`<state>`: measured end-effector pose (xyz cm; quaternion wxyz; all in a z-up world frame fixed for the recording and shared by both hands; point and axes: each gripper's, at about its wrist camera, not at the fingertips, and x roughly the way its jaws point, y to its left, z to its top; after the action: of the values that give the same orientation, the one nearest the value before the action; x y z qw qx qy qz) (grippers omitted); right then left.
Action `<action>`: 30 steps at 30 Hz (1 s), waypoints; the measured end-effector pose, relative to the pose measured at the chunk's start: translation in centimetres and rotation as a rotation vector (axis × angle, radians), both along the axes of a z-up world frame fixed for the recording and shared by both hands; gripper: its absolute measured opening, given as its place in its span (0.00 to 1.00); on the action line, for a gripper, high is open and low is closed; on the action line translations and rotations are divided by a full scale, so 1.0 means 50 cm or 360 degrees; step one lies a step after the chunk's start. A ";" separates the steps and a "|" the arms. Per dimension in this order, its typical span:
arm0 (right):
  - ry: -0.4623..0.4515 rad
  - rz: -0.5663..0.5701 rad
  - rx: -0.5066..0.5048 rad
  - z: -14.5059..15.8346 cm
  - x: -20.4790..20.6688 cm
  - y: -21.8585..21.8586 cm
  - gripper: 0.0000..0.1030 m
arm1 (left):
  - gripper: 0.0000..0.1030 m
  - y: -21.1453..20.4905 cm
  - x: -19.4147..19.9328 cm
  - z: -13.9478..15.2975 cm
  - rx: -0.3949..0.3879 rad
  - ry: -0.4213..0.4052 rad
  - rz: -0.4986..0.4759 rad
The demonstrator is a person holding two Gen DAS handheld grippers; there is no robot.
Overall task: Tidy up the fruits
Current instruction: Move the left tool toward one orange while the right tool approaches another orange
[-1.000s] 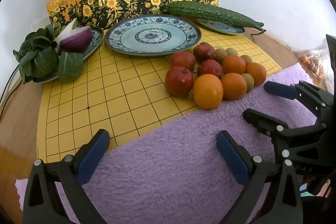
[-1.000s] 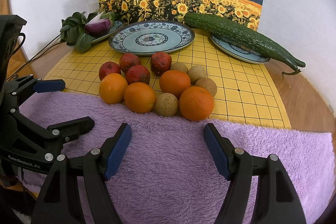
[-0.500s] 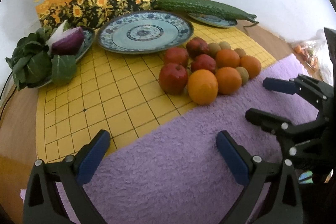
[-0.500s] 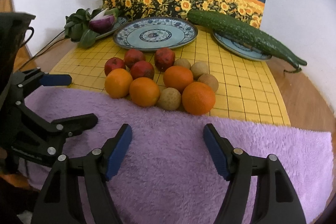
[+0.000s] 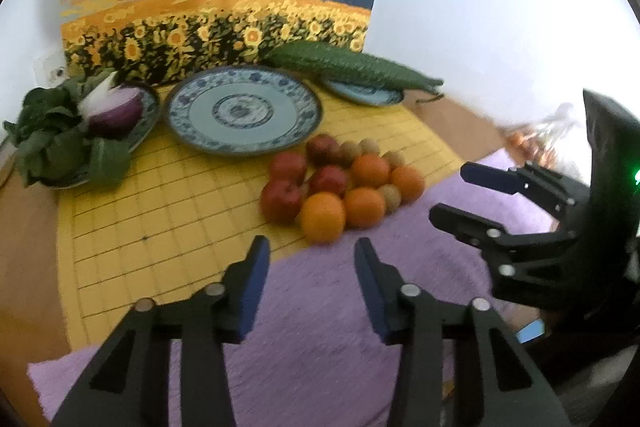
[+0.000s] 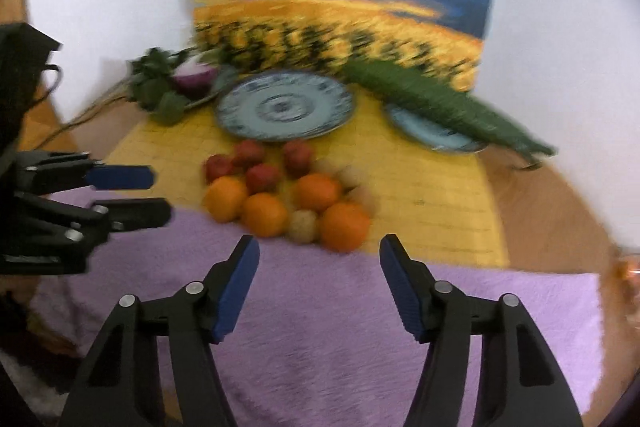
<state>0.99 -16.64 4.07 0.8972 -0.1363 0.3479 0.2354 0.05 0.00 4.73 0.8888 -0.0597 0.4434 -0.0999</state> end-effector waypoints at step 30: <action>0.0203 0.0417 0.0400 -0.017 0.094 -0.009 0.45 | 0.38 -0.041 0.074 -0.011 -0.0033 0.0102 -0.0027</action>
<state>5.71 -17.11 3.21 0.8450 -0.0522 0.3512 0.3998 3.77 -2.05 4.18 0.8725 -0.0683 0.4711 -0.1099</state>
